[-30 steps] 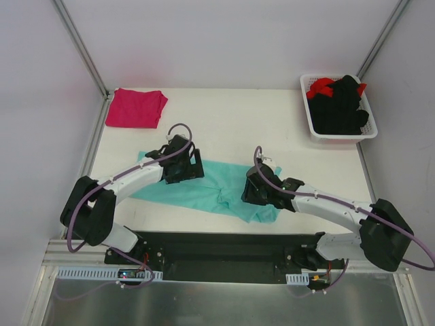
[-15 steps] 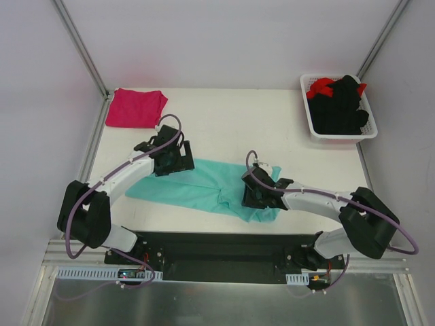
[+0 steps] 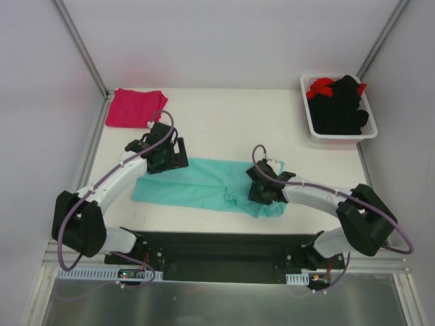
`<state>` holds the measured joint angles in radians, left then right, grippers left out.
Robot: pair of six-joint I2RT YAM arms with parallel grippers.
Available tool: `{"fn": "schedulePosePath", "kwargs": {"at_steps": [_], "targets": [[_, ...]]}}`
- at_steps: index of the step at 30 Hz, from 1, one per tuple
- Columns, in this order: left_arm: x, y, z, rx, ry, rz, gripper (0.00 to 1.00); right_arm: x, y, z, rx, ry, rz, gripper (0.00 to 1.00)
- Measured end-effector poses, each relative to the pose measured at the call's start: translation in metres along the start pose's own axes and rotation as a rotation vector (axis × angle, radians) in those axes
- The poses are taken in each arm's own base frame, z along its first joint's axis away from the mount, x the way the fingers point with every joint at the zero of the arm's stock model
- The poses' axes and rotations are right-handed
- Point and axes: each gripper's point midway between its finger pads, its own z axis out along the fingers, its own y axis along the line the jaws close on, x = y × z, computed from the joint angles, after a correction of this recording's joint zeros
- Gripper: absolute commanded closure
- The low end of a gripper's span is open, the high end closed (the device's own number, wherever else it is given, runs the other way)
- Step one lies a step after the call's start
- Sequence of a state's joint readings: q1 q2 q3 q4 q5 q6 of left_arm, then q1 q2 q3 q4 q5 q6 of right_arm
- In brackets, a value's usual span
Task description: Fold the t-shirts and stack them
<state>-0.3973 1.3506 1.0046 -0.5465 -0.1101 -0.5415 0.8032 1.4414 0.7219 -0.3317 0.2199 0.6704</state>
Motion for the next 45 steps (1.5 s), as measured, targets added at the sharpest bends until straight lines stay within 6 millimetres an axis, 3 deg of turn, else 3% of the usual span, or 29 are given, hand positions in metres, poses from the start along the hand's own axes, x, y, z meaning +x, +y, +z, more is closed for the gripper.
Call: {"fn": "schedulePosePath", "kwargs": {"at_steps": [15, 18, 23, 35, 45], "targets": [[-0.002, -0.002, 0.002, 0.005, -0.004, 0.005, 0.01, -0.042, -0.05, 0.007, 0.196, -0.007, 0.052, 0.63], [0.012, 0.003, 0.022, -0.012, 0.03, -0.008, 0.01, -0.046, -0.062, 0.005, 0.23, 0.002, 0.047, 0.63], [0.06, 0.026, 0.064, -0.089, 0.14, -0.046, 0.01, -0.048, -0.076, 0.003, 0.262, 0.019, 0.031, 0.63], [0.037, 0.011, 0.08, -0.023, 0.01, -0.117, 0.01, -0.059, -0.083, -0.011, 0.263, 0.015, 0.014, 0.62], [0.05, 0.006, 0.068, 0.053, -0.063, -0.166, 0.01, -0.092, -0.061, -0.009, 0.232, 0.001, -0.007, 0.62]]}}
